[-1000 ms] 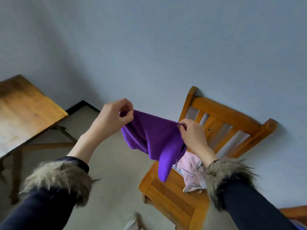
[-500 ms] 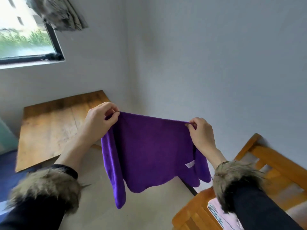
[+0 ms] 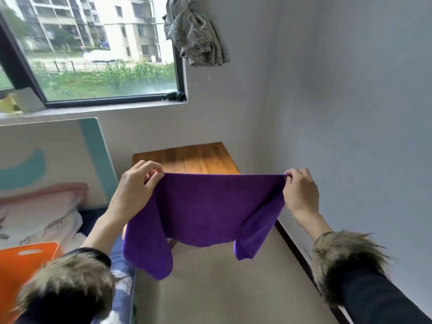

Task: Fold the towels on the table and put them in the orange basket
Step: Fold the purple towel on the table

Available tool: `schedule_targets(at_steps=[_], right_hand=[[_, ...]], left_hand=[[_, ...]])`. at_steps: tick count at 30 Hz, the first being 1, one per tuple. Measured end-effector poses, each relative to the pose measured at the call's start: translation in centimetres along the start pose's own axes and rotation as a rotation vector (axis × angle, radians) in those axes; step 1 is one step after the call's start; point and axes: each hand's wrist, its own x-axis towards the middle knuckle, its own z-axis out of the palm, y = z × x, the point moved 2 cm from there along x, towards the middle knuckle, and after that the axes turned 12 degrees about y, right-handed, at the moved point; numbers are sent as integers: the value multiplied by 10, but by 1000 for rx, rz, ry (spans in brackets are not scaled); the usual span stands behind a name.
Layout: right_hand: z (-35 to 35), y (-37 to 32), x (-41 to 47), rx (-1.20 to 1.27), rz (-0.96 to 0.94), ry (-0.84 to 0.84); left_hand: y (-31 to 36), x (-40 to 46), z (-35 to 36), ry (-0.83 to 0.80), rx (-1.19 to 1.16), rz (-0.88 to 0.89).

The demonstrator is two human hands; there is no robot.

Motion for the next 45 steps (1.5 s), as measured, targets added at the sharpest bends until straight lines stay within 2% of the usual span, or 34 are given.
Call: schedule_targets(at_steps=[6, 15, 27, 36, 43, 45], right_hand=[[77, -39, 20, 24, 8, -132], [215, -47, 75, 21, 79, -190], [376, -21, 139, -123, 20, -423], [493, -17, 185, -208, -54, -526], [608, -14, 222, -250, -71, -565], [637, -16, 235, -232, -73, -537]], left_hand=[[-63, 26, 3, 11, 84, -130], [-157, 87, 62, -53, 179, -244], [-273, 131, 175, -282, 304, -490], [-363, 188, 256, -437, 378, -547], [-453, 243, 339, -526, 475, -503], [-475, 261, 361, -509, 498, -451]])
